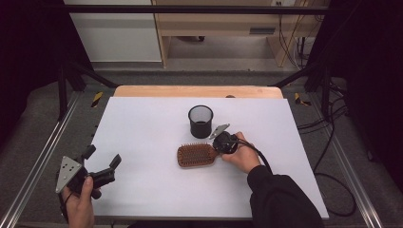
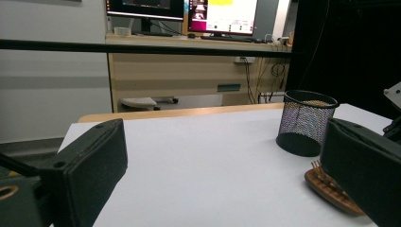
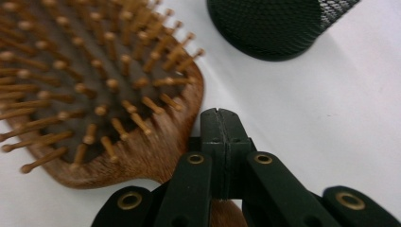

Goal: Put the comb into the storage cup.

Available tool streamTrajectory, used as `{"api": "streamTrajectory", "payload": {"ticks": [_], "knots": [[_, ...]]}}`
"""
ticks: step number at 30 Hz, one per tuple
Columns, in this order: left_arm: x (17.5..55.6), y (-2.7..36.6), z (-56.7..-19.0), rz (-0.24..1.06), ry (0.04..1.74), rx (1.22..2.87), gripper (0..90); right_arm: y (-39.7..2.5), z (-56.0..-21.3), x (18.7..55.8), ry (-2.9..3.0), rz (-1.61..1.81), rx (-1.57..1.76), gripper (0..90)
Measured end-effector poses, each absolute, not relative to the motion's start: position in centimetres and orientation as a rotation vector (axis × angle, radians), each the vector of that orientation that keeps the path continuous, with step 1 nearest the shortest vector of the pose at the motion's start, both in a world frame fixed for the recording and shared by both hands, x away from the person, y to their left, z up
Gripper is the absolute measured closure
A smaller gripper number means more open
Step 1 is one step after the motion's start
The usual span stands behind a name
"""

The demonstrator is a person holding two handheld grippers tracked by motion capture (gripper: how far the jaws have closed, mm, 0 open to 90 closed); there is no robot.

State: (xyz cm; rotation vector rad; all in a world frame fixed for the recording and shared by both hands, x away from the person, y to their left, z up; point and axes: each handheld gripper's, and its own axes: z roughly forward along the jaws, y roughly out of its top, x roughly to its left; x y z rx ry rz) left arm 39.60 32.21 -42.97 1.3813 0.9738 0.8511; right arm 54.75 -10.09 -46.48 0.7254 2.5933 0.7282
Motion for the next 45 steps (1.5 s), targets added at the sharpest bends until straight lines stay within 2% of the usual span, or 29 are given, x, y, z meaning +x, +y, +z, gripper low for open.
{"api": "streamTrajectory", "payload": {"ticks": [28,45], "knots": [[39.7,32.1,-43.0,0.848,0.973,1.391,1.9,-11.5,-46.4,51.6,2.622,0.834,0.763,90.0],[39.7,32.1,-43.1,0.847,0.977,1.391,2.0,-12.1,-46.2,51.3,2.668,0.826,0.868,90.0]]}}
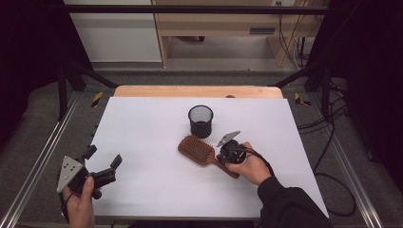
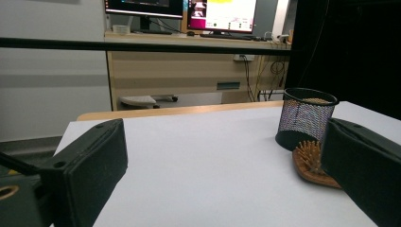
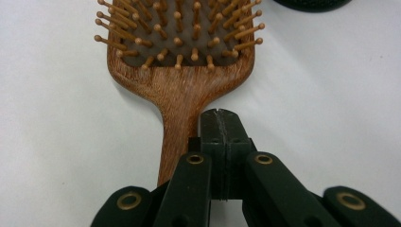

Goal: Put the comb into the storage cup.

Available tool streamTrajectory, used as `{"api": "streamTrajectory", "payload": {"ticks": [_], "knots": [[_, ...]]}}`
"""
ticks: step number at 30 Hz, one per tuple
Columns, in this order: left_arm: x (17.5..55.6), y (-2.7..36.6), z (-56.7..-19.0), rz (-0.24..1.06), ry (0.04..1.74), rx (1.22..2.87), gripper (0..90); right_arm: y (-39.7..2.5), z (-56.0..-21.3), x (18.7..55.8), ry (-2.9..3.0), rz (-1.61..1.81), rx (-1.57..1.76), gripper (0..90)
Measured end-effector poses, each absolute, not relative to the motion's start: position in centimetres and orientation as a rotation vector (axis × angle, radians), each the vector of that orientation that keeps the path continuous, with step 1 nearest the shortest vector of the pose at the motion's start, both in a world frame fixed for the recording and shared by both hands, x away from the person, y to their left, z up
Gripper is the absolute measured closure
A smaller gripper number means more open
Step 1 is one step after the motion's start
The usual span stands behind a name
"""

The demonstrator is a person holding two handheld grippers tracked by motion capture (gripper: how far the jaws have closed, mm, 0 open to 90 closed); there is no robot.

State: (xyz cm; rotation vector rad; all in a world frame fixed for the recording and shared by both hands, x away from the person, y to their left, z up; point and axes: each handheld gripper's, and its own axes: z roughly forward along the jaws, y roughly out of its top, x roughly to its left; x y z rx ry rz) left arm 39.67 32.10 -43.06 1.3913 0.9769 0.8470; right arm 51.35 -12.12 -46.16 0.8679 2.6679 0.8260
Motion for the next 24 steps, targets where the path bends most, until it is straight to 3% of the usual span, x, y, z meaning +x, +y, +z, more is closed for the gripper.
{"api": "streamTrajectory", "payload": {"ticks": [9,15,19,20,24], "knots": [[39.7,32.1,-43.1,0.847,0.976,1.392,2.0,-12.4,-45.7,51.4,2.668,0.835,0.900,89.0],[39.7,32.1,-43.1,0.846,0.976,1.394,2.0,-12.6,-43.9,51.0,2.654,0.887,0.919,82.2],[39.7,32.1,-43.1,0.846,0.975,1.395,2.0,-12.5,-43.4,50.6,2.663,0.902,0.927,71.5],[39.7,32.1,-43.1,0.845,0.976,1.395,2.0,-12.5,-43.3,50.5,2.671,0.907,0.927,62.1],[39.7,32.0,-43.1,0.844,0.976,1.396,2.0,-12.3,-43.2,50.5,2.693,0.870,0.953,42.8]]}}
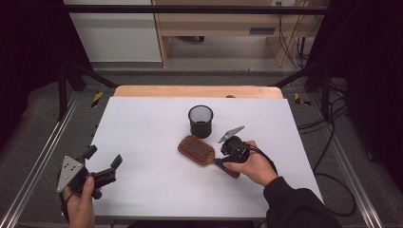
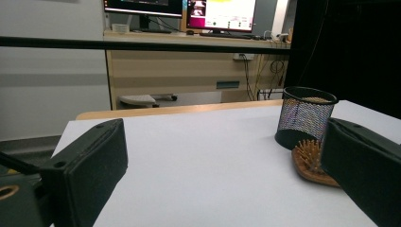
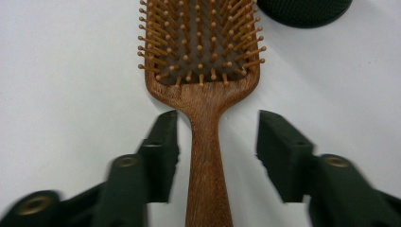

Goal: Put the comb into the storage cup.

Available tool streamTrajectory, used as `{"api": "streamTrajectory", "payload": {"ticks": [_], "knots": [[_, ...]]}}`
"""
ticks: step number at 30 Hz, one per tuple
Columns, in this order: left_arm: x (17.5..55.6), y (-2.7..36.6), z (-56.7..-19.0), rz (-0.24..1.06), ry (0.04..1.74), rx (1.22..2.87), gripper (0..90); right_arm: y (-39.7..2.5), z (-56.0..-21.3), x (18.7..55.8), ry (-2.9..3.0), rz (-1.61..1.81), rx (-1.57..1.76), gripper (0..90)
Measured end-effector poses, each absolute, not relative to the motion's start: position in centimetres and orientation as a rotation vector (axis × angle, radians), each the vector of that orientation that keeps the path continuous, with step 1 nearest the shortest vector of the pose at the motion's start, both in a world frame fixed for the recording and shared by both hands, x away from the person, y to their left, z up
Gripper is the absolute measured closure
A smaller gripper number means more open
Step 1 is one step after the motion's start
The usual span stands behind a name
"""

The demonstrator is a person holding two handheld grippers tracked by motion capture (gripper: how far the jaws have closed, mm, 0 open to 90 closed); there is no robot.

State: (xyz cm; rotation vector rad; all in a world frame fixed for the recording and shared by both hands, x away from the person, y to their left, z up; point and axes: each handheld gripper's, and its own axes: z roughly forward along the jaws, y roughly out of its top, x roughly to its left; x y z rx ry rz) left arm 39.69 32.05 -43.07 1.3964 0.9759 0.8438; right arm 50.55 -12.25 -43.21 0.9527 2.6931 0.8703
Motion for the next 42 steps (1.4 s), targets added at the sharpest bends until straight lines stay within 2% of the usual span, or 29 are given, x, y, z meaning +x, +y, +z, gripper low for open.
{"api": "streamTrajectory", "payload": {"ticks": [5,6,7,9,13,19,23,31,42], "knots": [[39.7,32.0,-43.1,0.843,0.976,1.400,2.1,-11.8,-43.4,50.6,2.699,0.817,0.958,23.4],[39.7,32.0,-43.1,0.843,0.976,1.400,2.0,-11.8,-43.4,50.6,2.699,0.817,0.958,23.4],[39.7,32.0,-43.1,0.841,0.976,1.401,2.0,-11.6,-43.5,50.6,2.702,0.804,0.963,16.1],[39.7,32.0,-43.1,0.840,0.977,1.403,2.0,-11.3,-43.7,50.7,2.717,0.790,0.969,11.1],[39.8,32.0,-43.1,0.838,0.976,1.404,2.0,-10.8,-44.1,50.8,2.741,0.763,0.980,8.1],[39.8,32.0,-43.1,0.835,0.977,1.406,2.1,-10.0,-45.1,50.8,2.774,0.715,0.973,8.1],[39.8,32.0,-43.1,0.834,0.976,1.407,2.2,-9.6,-45.5,50.8,2.788,0.698,0.966,12.0],[39.8,31.9,-43.1,0.833,0.975,1.410,2.2,-9.5,-45.6,51.2,2.796,0.673,0.960,31.9],[39.8,31.9,-43.1,0.832,0.973,1.413,2.2,-9.4,-45.5,51.5,2.804,0.638,0.948,48.8]]}}
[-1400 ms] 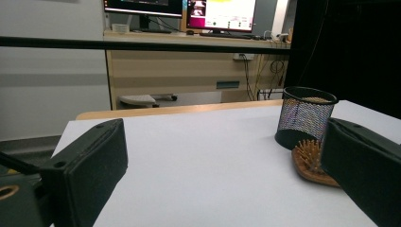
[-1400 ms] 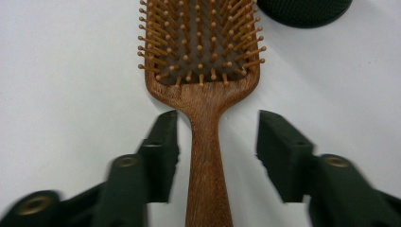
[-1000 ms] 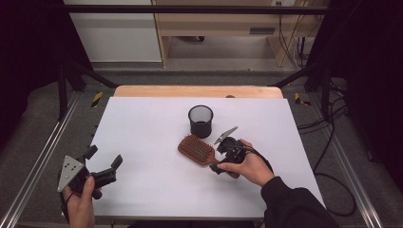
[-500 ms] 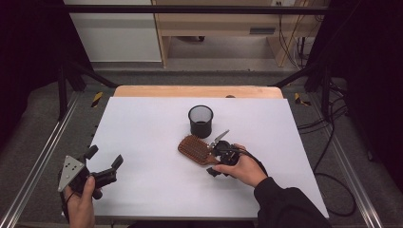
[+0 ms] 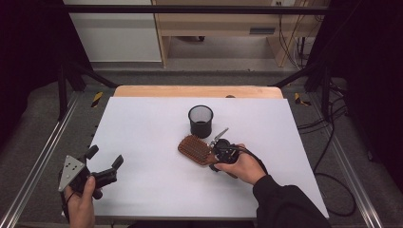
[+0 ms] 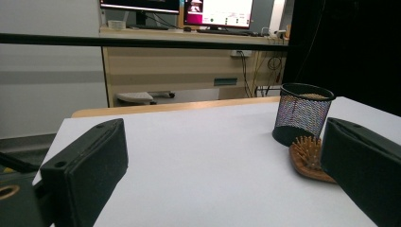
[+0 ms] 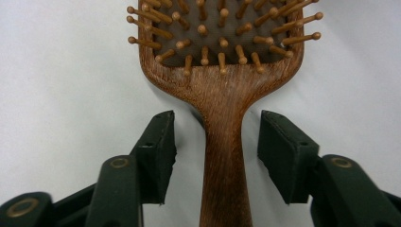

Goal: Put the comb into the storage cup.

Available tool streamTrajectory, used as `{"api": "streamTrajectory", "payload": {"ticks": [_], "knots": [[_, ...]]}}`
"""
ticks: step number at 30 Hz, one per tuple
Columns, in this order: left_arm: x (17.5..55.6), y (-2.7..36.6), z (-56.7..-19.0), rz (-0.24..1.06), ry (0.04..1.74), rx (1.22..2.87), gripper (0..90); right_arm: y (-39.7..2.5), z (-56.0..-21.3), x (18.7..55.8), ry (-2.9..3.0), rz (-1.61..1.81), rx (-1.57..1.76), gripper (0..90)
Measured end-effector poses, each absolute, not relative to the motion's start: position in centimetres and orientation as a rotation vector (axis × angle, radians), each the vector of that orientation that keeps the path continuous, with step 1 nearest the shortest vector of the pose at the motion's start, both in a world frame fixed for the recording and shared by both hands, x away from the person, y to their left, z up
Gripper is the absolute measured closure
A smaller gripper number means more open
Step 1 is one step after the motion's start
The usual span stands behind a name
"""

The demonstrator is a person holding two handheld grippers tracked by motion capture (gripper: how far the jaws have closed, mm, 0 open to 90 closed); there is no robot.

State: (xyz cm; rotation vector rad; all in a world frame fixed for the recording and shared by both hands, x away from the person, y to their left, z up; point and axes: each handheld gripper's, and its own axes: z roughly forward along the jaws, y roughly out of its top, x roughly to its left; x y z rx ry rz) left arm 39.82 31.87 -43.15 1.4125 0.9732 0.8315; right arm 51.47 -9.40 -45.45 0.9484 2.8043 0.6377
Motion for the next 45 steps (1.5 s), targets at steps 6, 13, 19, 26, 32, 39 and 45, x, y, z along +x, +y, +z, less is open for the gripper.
{"api": "streamTrajectory", "payload": {"ticks": [6,13,19,26,32,39,45], "knots": [[39.8,31.8,-43.2,0.831,0.972,1.413,2.2,-9.3,-45.4,51.5,2.794,0.614,0.915,57.2],[39.9,31.7,-43.2,0.830,0.970,1.417,2.2,-8.9,-45.3,51.2,2.802,0.580,0.876,63.0],[39.8,31.7,-43.2,0.829,0.970,1.417,2.2,-8.8,-45.3,51.1,2.807,0.573,0.863,68.6],[39.8,31.6,-43.1,0.828,0.966,1.421,2.2,-8.5,-45.3,50.9,2.809,0.548,0.839,72.7],[39.8,31.7,-43.1,0.830,0.968,1.414,2.2,-8.6,-45.3,50.7,2.794,0.573,0.845,72.9],[39.8,31.9,-43.0,0.830,0.972,1.409,2.2,-9.2,-45.4,50.5,2.770,0.648,0.867,72.9],[39.8,31.5,-42.9,0.815,0.962,1.417,2.3,-10.0,-44.6,49.9,2.728,0.786,0.870,73.0]]}}
